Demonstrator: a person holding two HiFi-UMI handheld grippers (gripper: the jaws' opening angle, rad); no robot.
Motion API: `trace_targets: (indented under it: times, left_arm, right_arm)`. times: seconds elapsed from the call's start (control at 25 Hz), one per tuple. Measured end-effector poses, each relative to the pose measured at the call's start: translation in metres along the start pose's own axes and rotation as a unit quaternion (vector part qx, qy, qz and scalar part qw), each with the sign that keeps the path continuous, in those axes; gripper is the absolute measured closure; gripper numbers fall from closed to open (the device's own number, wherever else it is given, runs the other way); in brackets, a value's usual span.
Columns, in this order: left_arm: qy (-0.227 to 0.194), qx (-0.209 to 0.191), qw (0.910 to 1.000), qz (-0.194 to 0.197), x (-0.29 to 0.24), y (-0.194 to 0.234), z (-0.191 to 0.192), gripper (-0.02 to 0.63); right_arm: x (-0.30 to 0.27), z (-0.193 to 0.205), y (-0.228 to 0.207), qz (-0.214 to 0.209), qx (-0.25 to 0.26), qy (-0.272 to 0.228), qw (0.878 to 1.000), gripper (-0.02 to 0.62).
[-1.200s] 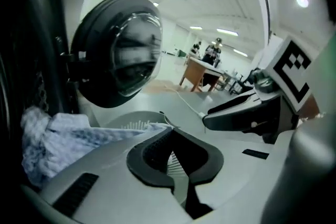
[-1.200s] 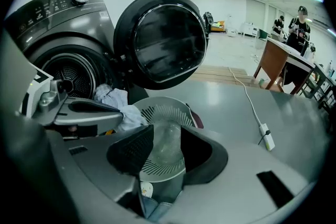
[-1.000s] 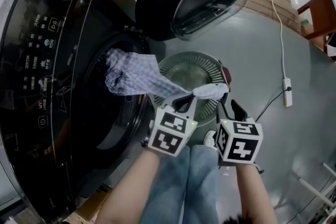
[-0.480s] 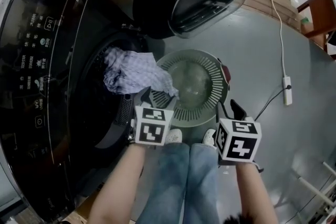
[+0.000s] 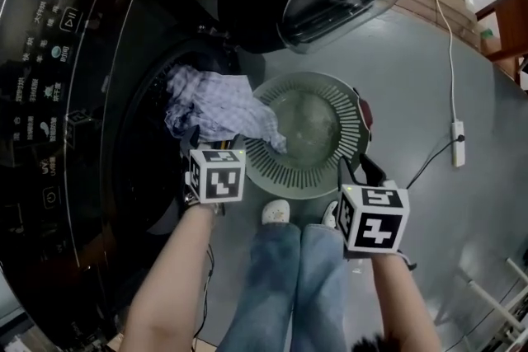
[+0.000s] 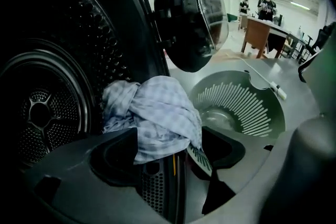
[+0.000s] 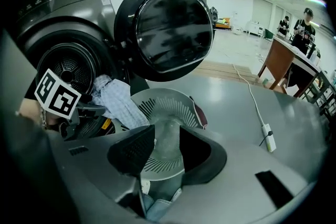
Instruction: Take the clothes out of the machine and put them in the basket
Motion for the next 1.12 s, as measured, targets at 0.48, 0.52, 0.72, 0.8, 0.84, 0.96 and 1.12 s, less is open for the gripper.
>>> trace_targets:
  times: [0.48,0.52,0.72,0.8,0.84,0.96,1.12]
  left_arm:
    - [0.052,0.009,0.9981,-0.033,-0.051,0.034,0.015,0.245]
    - [0.054,0.004,0.998,-0.033,-0.055,0.034,0.016,0.245]
    - [0.067,-0.014,0.9965,-0.049,-0.06,0.036,0.018,0.293]
    - [0.073,-0.007,0.9955,-0.061,-0.054,0.039,0.015,0.384]
    - [0.074,0.002,0.9951,-0.066,-0.051,0.04,0.013,0.454]
    - [0.075,0.034,0.994,-0.072,-0.04,0.042,0.01,0.528]
    - [0.069,0.061,0.9938,-0.062,-0.021,0.038,0.006,0.534]
  right_arm:
    - [-0.027,0.021,0.012,-0.009,0.022,0.023,0.999,0.454]
    - [-0.028,0.022,0.012,-0.009,0.022,0.025,0.999,0.454]
    - [-0.029,0.027,0.011,-0.008,0.027,0.03,0.999,0.457]
    - [-0.029,0.029,0.01,-0.006,0.027,0.032,0.999,0.459]
    - [-0.028,0.03,0.009,-0.005,0.025,0.034,0.999,0.46]
    - [-0.024,0.029,0.009,-0.001,0.016,0.036,0.999,0.463]
    - [-0.012,0.02,0.007,-0.005,0.012,0.031,0.999,0.47]
Point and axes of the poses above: the fingertips, and each gripper's own axes: x backward along the fingers, y to its left, z out of its underside, the point moved 6 cm from there along x, backward along the fingers, and after that the axes turned 7 degrees about -y, right-handed, at the moved point
